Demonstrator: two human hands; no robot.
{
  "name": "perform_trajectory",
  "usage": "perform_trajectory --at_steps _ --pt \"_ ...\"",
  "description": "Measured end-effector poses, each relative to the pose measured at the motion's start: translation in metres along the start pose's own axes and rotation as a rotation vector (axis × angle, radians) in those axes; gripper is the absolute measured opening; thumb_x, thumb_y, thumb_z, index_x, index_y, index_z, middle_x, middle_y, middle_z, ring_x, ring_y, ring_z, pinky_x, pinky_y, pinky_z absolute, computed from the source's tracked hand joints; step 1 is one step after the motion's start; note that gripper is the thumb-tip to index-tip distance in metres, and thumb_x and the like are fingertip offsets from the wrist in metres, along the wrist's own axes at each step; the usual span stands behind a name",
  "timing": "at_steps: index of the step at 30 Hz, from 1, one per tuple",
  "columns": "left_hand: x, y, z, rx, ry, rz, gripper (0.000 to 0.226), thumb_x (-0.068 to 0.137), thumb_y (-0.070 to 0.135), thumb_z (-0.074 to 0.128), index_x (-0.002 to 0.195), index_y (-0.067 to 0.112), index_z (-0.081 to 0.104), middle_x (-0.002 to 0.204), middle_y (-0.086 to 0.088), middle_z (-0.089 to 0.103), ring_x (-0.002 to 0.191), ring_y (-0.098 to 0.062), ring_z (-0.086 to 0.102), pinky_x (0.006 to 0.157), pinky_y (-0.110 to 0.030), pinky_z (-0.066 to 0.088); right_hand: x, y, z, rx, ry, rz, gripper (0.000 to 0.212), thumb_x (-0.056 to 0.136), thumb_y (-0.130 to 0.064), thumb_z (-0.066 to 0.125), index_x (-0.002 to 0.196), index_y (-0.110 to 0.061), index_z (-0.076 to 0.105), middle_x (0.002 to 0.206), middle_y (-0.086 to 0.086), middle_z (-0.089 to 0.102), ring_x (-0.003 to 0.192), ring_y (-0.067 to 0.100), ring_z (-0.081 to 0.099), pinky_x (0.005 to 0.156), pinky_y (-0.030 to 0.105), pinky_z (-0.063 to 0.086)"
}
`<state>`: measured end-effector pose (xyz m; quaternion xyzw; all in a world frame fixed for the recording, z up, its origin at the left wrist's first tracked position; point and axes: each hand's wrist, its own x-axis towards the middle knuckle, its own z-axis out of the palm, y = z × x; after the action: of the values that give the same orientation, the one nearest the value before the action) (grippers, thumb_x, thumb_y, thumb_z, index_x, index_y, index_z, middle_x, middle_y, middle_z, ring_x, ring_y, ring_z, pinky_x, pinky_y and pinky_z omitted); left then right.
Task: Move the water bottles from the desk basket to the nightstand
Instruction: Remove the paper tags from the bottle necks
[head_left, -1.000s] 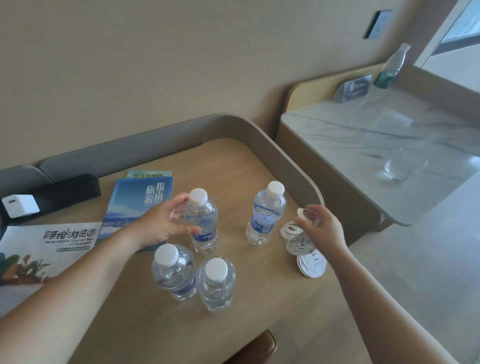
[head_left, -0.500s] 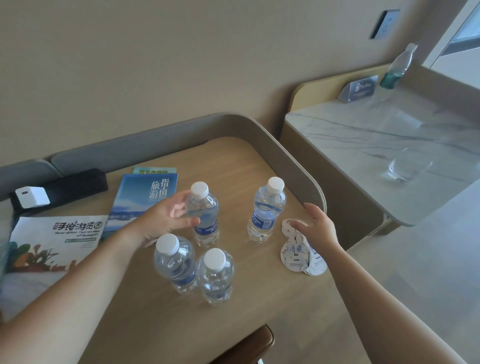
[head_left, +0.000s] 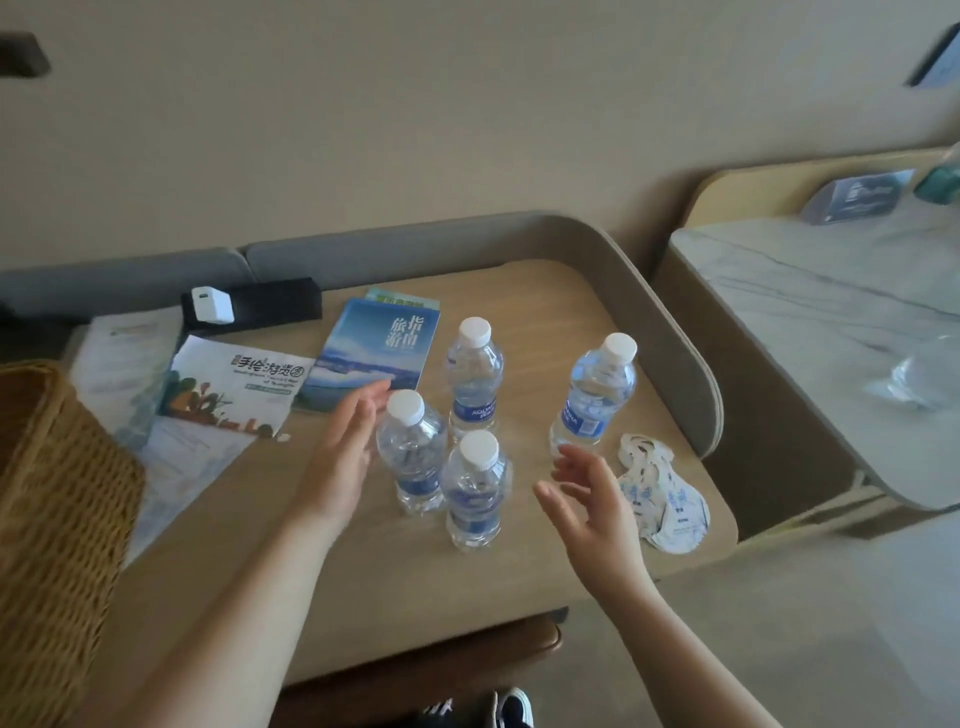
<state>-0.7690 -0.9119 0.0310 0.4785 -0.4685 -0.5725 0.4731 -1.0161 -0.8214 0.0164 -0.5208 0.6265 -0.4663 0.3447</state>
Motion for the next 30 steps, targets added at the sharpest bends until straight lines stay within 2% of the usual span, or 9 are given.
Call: perform_trajectory --at_steps 3,5,7,10,15,19,22,25,30 --pt "-0.020 -0.008 -0.002 0.082 0.026 0.022 0.110 0.053 0.083 0.066 0.140 0.020 0.043 0.136 0.007 0.053 0.129 -0.006 0.048 0.105 -0.034 0.040 -0.003 -0.003 0.016 0.001 -0.182 -0.051 0.097 0.062 -0.070 0.069 0.140 -0.023 0.037 0.133 -0.007 0.048 0.123 0.001 0.046 0.099 0.018 0.039" --pt "-0.026 -0.011 -0.002 0.135 -0.005 -0.011 0.121 0.050 0.077 0.075 0.147 0.018 0.032 0.143 0.006 0.047 0.133 -0.004 0.043 0.108 -0.031 0.037 -0.003 -0.005 0.027 -0.002 -0.259 -0.049 0.110 0.057 -0.069 0.074 0.146 -0.025 0.028 0.142 -0.008 0.041 0.130 0.000 0.039 0.106 0.022 0.035" --pt "-0.027 -0.016 0.000 0.161 -0.040 -0.035 0.118 0.054 0.056 0.085 0.150 0.021 0.027 0.146 0.003 0.047 0.136 -0.012 0.042 0.111 -0.038 0.036 -0.003 -0.006 0.037 0.017 -0.301 -0.035 0.113 0.056 -0.062 0.080 0.148 -0.031 0.022 0.148 -0.012 0.036 0.134 0.002 0.035 0.110 0.030 0.034" --pt "-0.024 -0.020 0.005 0.180 -0.049 -0.005 0.106 0.058 0.034 0.088 0.147 0.025 0.032 0.142 -0.001 0.052 0.132 -0.020 0.048 0.110 -0.051 0.035 -0.004 -0.010 0.048 0.016 -0.282 -0.047 0.105 0.062 -0.046 0.085 0.146 -0.039 0.021 0.144 -0.019 0.041 0.132 0.002 0.040 0.108 0.029 0.038" --pt "-0.018 -0.016 0.012 0.151 -0.027 0.066 0.093 0.055 0.047 0.090 0.135 0.037 0.045 0.141 0.002 0.053 0.130 -0.022 0.050 0.106 -0.053 0.041 -0.007 -0.023 0.057 0.037 -0.124 -0.056 0.084 0.070 -0.031 0.082 0.137 -0.041 0.033 0.124 -0.034 0.051 0.114 -0.010 0.050 0.084 0.003 0.040" --pt "-0.016 -0.020 0.007 0.198 -0.021 0.081 0.092 0.053 0.052 0.088 0.133 0.035 0.046 0.134 0.002 0.058 0.124 -0.020 0.055 0.104 -0.051 0.044 -0.010 -0.030 0.064 -0.020 -0.052 0.012 0.074 0.064 -0.041 0.078 0.126 -0.045 0.039 0.110 -0.035 0.056 0.100 -0.011 0.056 0.075 0.007 0.045" --pt "-0.022 -0.022 0.005 0.281 0.005 0.107 0.081 0.056 0.049 0.085 0.128 0.038 0.047 0.127 0.007 0.062 0.116 -0.014 0.060 0.100 -0.047 0.048 -0.014 -0.032 0.069 -0.039 0.006 0.057 0.075 0.060 -0.047 0.077 0.125 -0.047 0.038 0.111 -0.032 0.057 0.102 -0.008 0.057 0.080 0.016 0.046" --pt "-0.033 -0.025 0.004 0.313 0.027 0.127 0.077 0.062 0.040 0.086 0.128 0.035 0.046 0.127 0.004 0.061 0.116 -0.016 0.060 0.100 -0.046 0.048 -0.021 -0.034 0.075 -0.071 0.078 0.072 0.072 0.059 -0.053 0.077 0.119 -0.058 0.036 0.112 -0.035 0.055 0.104 -0.011 0.054 0.078 0.009 0.043" --pt "-0.050 -0.028 0.003 0.370 0.065 0.205 0.070 0.064 0.031 0.088 0.124 0.023 0.052 0.119 0.000 0.065 0.109 -0.018 0.063 0.095 -0.045 0.050 -0.029 -0.039 0.081 -0.102 0.191 0.086 0.072 0.058 -0.057 0.078 0.114 -0.063 0.034 0.109 -0.036 0.057 0.102 -0.011 0.055 0.077 0.012 0.042"
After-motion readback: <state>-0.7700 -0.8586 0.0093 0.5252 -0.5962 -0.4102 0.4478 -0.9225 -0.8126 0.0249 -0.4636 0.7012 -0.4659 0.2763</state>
